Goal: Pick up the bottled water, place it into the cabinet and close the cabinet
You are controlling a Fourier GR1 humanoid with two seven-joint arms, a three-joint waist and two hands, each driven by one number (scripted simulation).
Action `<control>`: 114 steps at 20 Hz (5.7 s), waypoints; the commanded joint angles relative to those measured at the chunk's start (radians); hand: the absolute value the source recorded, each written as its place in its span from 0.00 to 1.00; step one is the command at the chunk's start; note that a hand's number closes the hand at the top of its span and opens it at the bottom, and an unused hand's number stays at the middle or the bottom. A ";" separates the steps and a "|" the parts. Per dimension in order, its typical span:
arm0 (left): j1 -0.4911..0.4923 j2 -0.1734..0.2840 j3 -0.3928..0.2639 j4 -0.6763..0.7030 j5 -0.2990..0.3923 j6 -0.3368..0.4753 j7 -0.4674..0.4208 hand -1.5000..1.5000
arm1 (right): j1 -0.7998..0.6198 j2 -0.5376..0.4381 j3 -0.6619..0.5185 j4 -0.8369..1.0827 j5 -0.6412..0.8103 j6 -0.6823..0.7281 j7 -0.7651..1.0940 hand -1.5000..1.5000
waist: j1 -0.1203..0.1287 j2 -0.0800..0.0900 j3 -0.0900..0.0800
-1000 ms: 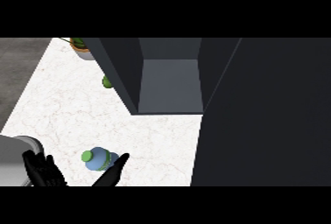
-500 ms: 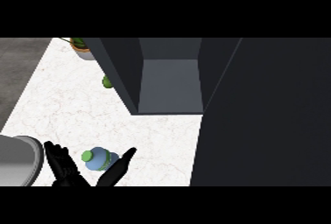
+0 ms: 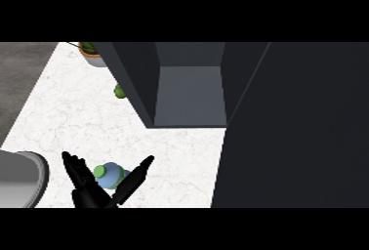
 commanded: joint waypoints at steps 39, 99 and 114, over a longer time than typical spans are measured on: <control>-0.179 0.028 0.118 0.690 0.986 -0.732 -1.043 1.00 | -0.064 -0.066 0.066 -0.093 0.100 -0.107 0.120 0.00 | -0.003 0.003 0.003; -0.841 0.031 0.045 0.499 0.369 -0.526 -0.114 1.00 | 0.014 -0.156 0.063 -0.075 0.018 -0.124 -0.038 0.00 | -0.007 0.006 0.005; -1.104 -0.018 0.216 1.028 0.303 -0.555 -0.208 1.00 | 0.004 -0.170 0.085 -0.106 0.012 -0.127 -0.024 0.00 | -0.022 0.011 0.005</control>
